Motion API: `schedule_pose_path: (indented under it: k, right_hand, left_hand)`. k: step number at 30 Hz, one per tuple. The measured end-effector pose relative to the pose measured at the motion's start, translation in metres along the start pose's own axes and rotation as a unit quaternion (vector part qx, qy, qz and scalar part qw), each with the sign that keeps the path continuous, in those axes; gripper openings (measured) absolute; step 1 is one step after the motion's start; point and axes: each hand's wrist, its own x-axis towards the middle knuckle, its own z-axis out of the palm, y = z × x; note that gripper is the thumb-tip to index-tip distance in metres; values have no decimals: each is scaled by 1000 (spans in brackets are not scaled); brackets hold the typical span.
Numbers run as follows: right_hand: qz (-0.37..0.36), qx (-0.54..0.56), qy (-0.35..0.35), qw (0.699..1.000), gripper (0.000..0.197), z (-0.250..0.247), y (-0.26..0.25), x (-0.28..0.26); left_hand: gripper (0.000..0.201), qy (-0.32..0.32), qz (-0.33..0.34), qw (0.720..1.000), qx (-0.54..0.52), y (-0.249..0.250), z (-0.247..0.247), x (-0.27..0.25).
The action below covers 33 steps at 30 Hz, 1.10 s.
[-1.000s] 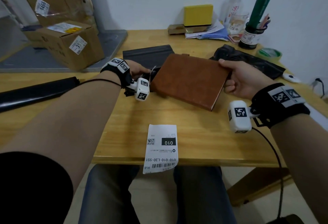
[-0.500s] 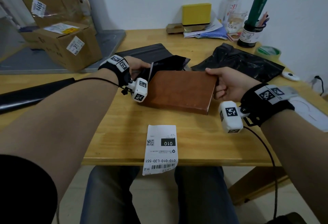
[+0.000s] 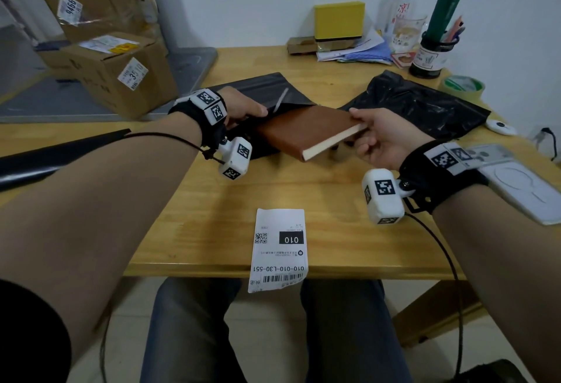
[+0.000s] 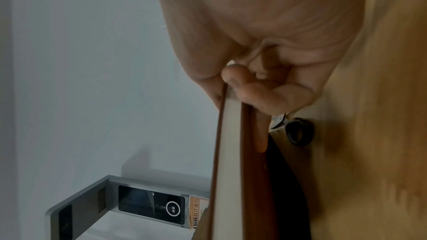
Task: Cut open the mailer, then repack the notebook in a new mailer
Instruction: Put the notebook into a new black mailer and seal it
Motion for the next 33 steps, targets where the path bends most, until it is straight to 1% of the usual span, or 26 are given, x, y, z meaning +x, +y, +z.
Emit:
schedule_pose_path:
  k: [3, 4, 6, 8, 11, 12, 14, 15, 16, 19, 22, 23, 26, 27, 31, 33]
  right_hand:
    - [1, 1, -4, 1000, 18, 10, 1, 0]
    - [4, 5, -6, 1000, 16, 13, 1, 1]
    - [7, 14, -7, 1000, 14, 22, 3, 3]
    - [5, 18, -12, 1000, 12, 31, 6, 7]
    - [6, 32, -43, 999, 12, 46, 10, 16]
    - [7, 44, -54, 998, 16, 51, 11, 19]
    - [11, 68, -58, 996, 31, 59, 12, 28]
    - [12, 77, -58, 995, 35, 64, 12, 34]
    - [12, 84, -60, 995, 36, 69, 11, 37]
    - [18, 116, -60, 991, 30, 85, 11, 47]
    - [17, 139, -58, 988, 11, 96, 12, 53]
    - [14, 143, -61, 988, 7, 97, 14, 55]
    - [12, 166, -70, 983, 9, 95, 16, 57]
    - [14, 177, -71, 982, 9, 95, 15, 57]
    - [20, 208, -86, 974, 20, 101, 11, 55]
    - [14, 209, -89, 974, 18, 108, 8, 54]
  left_hand:
    - [24, 18, 39, 999, 26, 9, 5, -21]
    - [16, 16, 50, 998, 31, 11, 6, -24]
    - [9, 14, 62, 997, 41, 12, 8, -27]
    - [8, 13, 72, 996, 45, 13, 9, -31]
    - [13, 5, 94, 994, 55, 13, 8, -34]
    - [14, 5, 98, 993, 59, 13, 7, -35]
    - [16, 8, 102, 992, 71, 13, 6, -36]
    - [16, 9, 104, 991, 77, 13, 5, -37]
    - [15, 9, 107, 991, 81, 12, 5, -37]
    - [13, 17, 106, 991, 81, 7, 1, -33]
    - [15, 33, 84, 993, 71, 2, -7, -28]
    - [16, 45, 86, 994, 57, 1, -10, -27]
    - [20, 97, 124, 987, 20, -1, -18, -26]
    - [20, 104, 134, 985, 17, 0, -19, -25]
    - [10, 86, 150, 985, 26, 7, -16, -33]
    - [5, 77, 169, 981, 52, 11, -13, -35]
